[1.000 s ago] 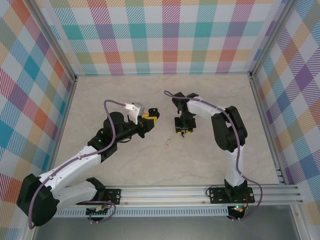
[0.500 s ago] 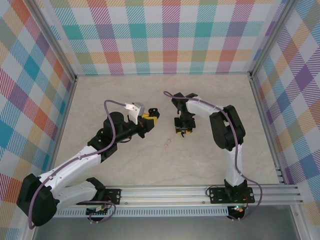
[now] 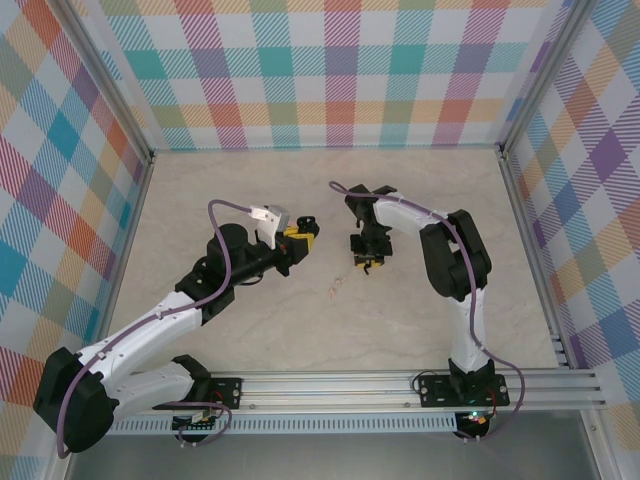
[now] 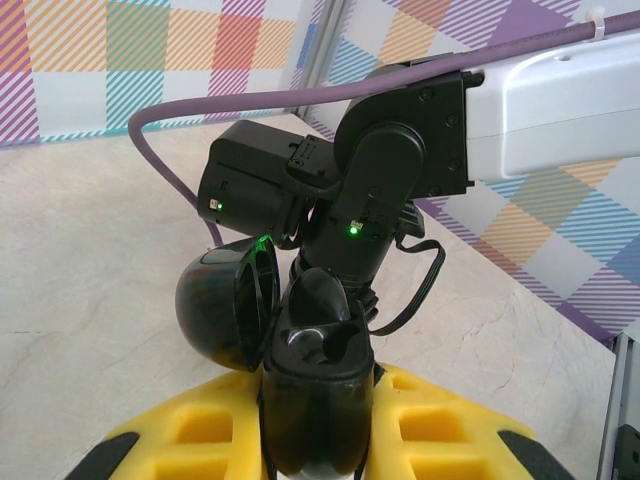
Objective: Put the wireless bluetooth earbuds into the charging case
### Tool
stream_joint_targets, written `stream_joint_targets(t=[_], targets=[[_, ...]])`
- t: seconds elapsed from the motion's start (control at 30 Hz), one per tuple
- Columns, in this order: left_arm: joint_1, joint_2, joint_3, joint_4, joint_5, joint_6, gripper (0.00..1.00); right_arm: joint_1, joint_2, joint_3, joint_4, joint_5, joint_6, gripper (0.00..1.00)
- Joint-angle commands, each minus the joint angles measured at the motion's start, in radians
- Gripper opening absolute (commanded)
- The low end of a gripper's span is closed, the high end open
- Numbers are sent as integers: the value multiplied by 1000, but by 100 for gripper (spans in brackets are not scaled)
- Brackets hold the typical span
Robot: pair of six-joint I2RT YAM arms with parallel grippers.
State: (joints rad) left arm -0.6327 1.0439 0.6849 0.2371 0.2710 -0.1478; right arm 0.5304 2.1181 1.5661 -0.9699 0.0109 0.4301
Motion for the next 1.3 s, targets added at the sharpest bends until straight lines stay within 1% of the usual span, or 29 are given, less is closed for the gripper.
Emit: stream_joint_targets(t=[0.0,0.23,0.33,0.5,0.7,0.87,1.27], targets=[[-13,-25,5,2,15,17,12,-3,19,-16,40,-8,10,26],[-13,-28,-1,4,11,14,12,-16,-43,-65,77,-15,35,23],[-13,-25,-3,5,11,13,11,-29,-89,-101,113,-37,47,23],[-13,-5,-8,17,1,1,12,-57,-190,-183,220,-106,66,23],[-13,49,-20,54,-49,-45,11,-79,-315,-281,356,-200,95,23],[-13,111,-21,94,-81,-79,12,-90,-413,-335,426,-274,110,23],[-13,209,-38,188,-58,-97,12,-92,-635,-415,603,-389,149,23]])
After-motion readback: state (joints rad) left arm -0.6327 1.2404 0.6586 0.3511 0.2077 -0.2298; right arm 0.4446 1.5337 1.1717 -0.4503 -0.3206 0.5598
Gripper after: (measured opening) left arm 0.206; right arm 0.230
